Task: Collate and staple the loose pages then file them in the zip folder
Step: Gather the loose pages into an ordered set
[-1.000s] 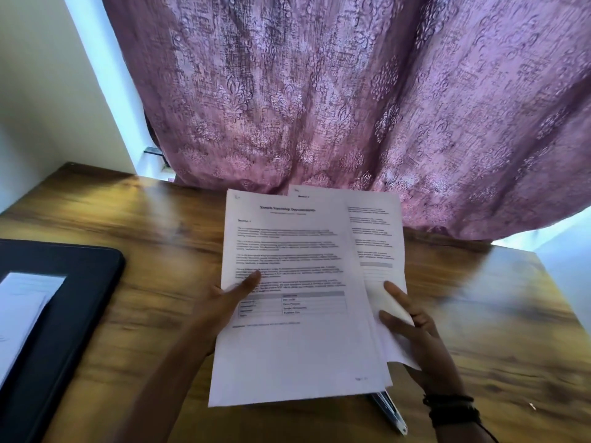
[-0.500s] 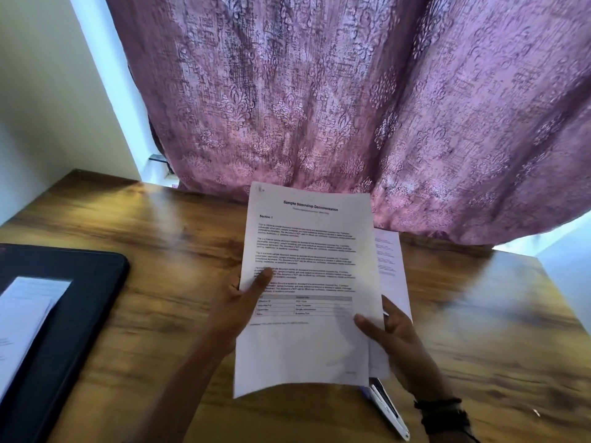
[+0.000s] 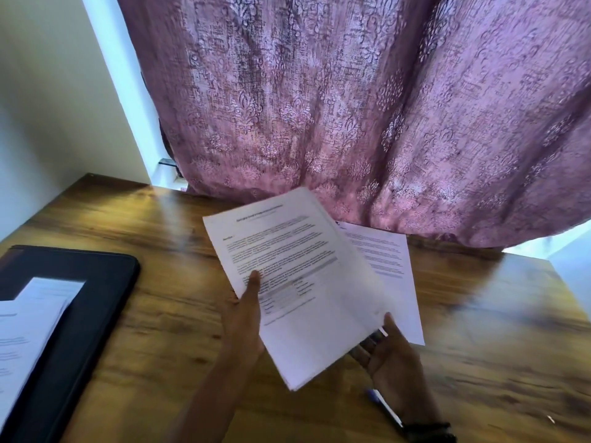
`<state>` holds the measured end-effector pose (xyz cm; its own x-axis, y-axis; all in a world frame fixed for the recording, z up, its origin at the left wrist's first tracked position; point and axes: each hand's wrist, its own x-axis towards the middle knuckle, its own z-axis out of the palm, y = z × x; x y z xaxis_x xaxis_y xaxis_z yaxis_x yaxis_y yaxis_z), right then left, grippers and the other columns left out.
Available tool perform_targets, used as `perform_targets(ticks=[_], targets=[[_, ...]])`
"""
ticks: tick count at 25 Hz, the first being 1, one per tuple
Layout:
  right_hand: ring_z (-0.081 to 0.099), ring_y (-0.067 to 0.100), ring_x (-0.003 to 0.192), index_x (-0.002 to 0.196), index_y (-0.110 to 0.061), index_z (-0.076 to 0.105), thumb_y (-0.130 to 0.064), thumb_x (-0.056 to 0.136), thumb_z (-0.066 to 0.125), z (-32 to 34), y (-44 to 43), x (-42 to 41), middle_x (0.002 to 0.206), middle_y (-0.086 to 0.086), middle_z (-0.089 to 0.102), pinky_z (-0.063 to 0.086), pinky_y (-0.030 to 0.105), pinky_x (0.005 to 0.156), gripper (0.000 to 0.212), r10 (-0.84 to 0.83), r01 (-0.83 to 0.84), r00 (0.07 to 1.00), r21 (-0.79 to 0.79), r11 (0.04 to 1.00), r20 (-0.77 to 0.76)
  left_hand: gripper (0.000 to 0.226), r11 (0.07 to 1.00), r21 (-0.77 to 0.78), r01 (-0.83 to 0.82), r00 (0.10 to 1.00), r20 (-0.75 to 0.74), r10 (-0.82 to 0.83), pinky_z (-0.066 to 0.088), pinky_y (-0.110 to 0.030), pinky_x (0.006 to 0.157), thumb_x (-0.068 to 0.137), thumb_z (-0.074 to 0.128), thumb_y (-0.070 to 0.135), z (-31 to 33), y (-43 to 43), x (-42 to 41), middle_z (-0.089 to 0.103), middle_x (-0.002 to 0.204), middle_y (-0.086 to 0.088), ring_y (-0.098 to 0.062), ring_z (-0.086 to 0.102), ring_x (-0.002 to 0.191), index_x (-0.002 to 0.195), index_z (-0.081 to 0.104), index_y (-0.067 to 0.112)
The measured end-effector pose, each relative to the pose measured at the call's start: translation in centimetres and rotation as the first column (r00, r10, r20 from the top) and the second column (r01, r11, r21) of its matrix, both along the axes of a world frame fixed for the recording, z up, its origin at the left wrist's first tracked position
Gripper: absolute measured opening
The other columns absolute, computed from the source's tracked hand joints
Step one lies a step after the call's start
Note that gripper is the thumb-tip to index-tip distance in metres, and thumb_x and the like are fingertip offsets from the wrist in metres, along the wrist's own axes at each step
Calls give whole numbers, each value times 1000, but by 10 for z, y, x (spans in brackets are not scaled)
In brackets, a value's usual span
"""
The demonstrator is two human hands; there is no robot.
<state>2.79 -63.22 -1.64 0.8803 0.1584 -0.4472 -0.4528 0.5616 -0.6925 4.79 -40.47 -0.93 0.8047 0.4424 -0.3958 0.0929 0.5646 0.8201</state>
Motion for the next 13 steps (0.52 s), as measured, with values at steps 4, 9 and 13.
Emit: perform_targets(ticks=[4,9,13], targets=[[69,31,104,127,-17,55,-6,80,73,-5,22,-5,115,9,71,57,51,85,52,28,-9,996,-211,977,89,27,996,-50,80,996,-38,-82,58,-50,80,86,69,27,-4,-19,-5,74,101,-11,-30,72,88,108,66,13],[64,37,113,129,-7,56,0,70,79,14,-12,13,123,16,68,55,51,91,64,15,40,982,-287,957,187,28,979,-153,135,962,255,-93,56,-29,55,94,53,31,17,35,1,71,80,-3,-16,67,65,105,67,10],[66,31,113,129,-8,59,5,81,66,39,-39,34,122,13,69,57,42,90,50,139,37,923,-441,897,360,24,921,180,345,851,354,-388,57,-29,67,98,48,16,41,88,3,71,93,-4,-18,67,79,115,64,7]])
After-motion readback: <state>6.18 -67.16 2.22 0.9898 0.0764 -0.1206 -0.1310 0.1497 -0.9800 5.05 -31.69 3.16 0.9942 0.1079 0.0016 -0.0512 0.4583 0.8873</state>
